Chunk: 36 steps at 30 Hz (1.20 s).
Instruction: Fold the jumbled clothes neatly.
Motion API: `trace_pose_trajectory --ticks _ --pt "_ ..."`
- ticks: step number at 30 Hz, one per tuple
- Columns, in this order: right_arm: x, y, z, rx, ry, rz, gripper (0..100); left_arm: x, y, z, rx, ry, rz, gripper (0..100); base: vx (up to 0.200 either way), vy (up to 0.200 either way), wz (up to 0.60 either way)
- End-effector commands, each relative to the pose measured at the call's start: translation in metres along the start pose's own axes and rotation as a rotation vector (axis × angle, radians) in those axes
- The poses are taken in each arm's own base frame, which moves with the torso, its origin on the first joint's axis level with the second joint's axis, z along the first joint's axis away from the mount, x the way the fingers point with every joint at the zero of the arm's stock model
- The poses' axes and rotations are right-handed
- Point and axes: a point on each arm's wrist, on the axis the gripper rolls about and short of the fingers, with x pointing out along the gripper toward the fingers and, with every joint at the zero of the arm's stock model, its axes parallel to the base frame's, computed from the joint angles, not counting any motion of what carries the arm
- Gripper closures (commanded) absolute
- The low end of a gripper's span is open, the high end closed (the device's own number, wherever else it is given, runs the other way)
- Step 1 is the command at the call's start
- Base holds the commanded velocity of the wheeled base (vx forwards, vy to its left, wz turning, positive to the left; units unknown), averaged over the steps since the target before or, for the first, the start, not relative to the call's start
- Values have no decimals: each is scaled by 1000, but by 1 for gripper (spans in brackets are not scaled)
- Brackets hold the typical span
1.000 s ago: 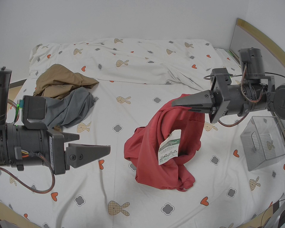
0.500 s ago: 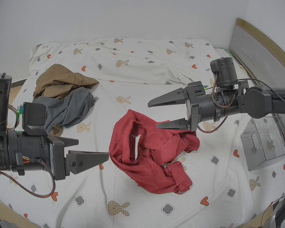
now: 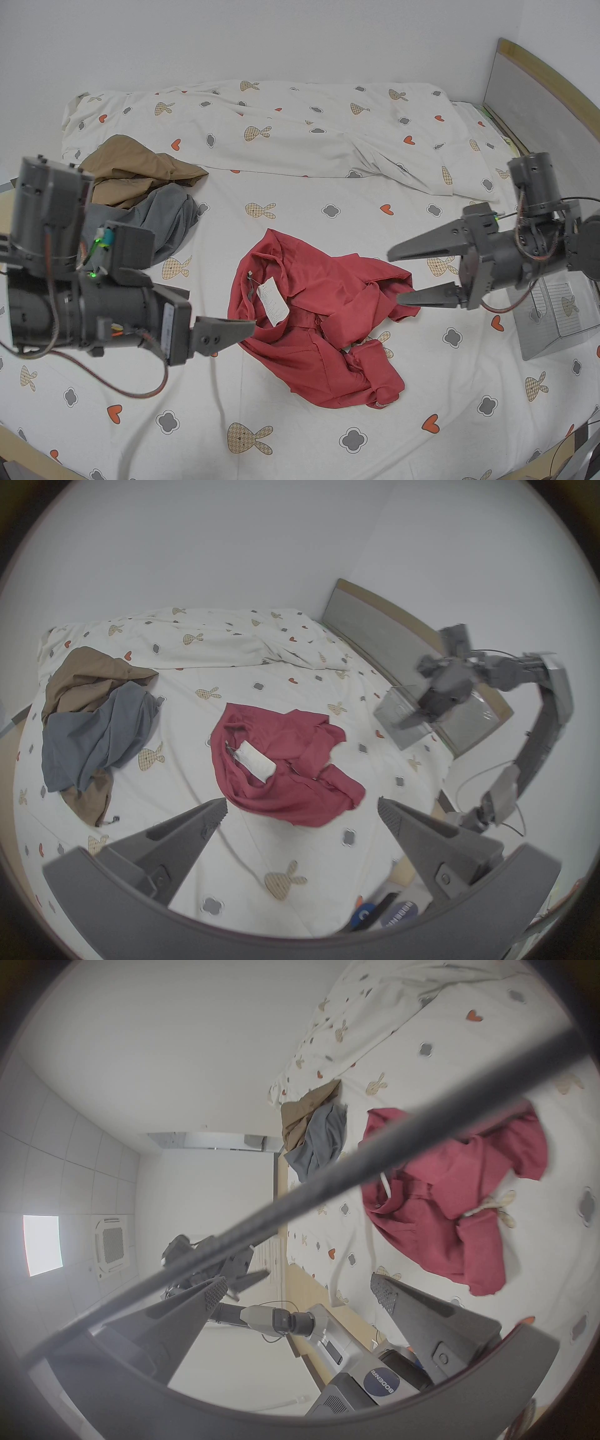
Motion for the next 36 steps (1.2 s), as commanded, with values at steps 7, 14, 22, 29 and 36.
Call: trace_pose_trajectory --ticks 7,14,22,29,36 --pt "-96 8 -85 -114 -250 -80 0 156 94 -3 -117 154 214 0 0 0 0" --pt "-106 11 -104 -134 -289 -89 0 204 115 6 -159 150 233 0 0 0 0" --pt "-108 12 -108 -134 -299 -91 0 241 126 6 -177 183 237 0 0 0 0" --pt "-109 9 -109 -117 -308 -101 0 249 127 4 -218 184 224 0 0 0 0" --pt "-108 8 -106 -112 -303 -101 0 236 113 16 -218 151 185 0 0 0 0"
